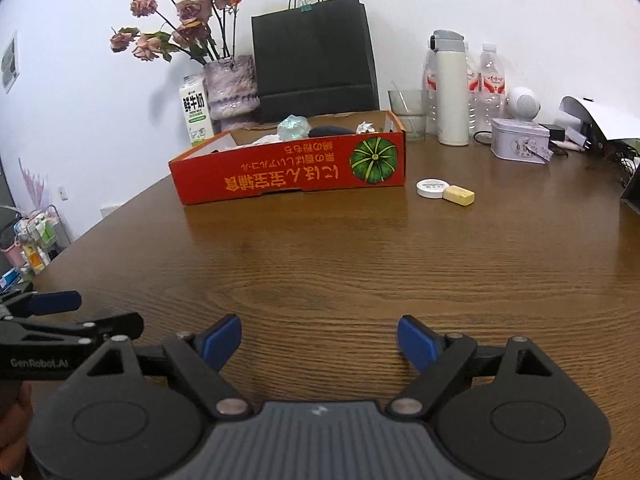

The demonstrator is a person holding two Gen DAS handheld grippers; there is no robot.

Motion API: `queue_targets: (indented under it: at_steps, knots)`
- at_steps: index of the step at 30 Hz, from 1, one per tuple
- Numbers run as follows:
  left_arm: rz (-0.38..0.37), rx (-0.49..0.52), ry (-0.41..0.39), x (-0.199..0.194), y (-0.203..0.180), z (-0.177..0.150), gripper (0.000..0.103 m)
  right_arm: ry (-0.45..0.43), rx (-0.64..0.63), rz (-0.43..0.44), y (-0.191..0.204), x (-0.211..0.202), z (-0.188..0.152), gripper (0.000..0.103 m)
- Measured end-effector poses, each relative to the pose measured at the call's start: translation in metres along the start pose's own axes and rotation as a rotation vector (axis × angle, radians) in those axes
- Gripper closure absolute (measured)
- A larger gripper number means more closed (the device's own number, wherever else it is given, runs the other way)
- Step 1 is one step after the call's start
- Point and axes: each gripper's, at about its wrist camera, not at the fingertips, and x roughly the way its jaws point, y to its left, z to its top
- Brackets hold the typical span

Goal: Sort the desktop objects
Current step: 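Withdraw both open tools from the box, then grasp the yellow soap bar with the right tool while the left grasps the round white device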

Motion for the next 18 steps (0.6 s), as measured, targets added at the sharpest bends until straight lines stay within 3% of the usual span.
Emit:
queue_targets:
  at_steps: [11,18]
  knots:
    - [-0.005,-0.003,-0.013,-0.002,-0.002,0.000,0.000,0.054,0.001,0.036,-0.002,0.007,0.004,0.018]
    - [-0.114,-0.072,-0.024,0.013,-0.002,0.022,0.000,-0.003,-0.130,-0.119,-0.035,0.026,0.040,0.018]
